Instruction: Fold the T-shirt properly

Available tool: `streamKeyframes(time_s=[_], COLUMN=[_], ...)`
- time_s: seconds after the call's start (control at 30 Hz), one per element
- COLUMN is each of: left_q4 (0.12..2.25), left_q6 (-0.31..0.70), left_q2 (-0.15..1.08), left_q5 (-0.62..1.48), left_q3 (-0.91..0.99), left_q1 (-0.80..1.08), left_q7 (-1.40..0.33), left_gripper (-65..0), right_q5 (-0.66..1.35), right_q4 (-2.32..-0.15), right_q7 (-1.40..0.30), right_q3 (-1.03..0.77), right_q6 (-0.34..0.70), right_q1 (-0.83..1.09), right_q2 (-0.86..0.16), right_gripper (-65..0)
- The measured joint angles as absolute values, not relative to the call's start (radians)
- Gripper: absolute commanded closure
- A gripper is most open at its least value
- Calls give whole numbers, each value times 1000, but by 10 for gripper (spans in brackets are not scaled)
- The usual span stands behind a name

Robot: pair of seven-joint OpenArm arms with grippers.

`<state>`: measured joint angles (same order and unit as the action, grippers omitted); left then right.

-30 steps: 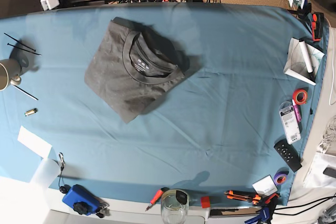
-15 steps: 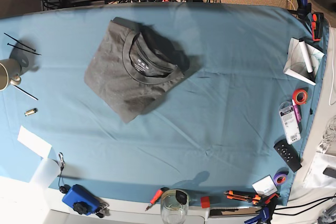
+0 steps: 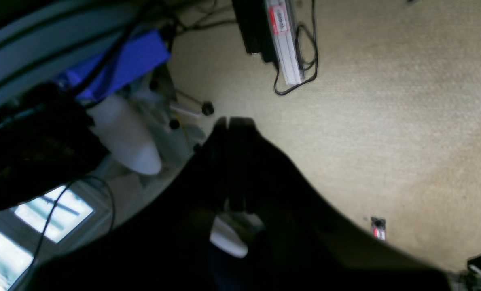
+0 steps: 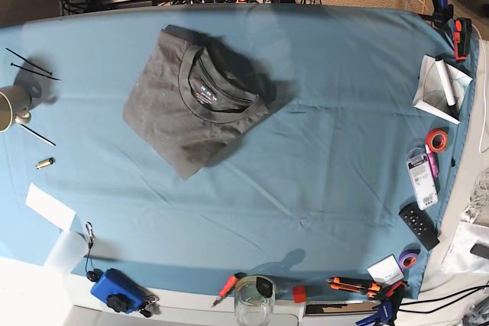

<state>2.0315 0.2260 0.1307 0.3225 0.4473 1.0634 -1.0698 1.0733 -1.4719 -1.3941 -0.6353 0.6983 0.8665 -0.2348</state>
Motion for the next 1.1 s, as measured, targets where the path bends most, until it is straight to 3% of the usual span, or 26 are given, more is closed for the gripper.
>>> streamKeyframes(time_s=[0.2, 0.5, 0.8, 1.1], left_q4=[1889, 1677, 1397, 1007], left_q6=[226, 237, 237, 236], left_q2=[128, 128, 128, 126], left_q5=[319, 317, 251, 137], left_q3=[447, 448, 448, 451], left_q1=[1020, 930, 793, 593], left_q7=[-1060, -1011, -850, -635], left_gripper=[-19, -19, -19, -19], right_q5=[1035, 765, 541, 286], right_q4=[-1356, -1255, -1127, -878], right_q7=[-1390, -1386, -1138, -780], right_q3=[-515, -364, -357, -357], right_q6=[697, 697, 698, 693], right_q1=[811, 733, 617, 464], right_q2=[-252, -251, -252, -252], right_gripper=[0, 0, 0, 0])
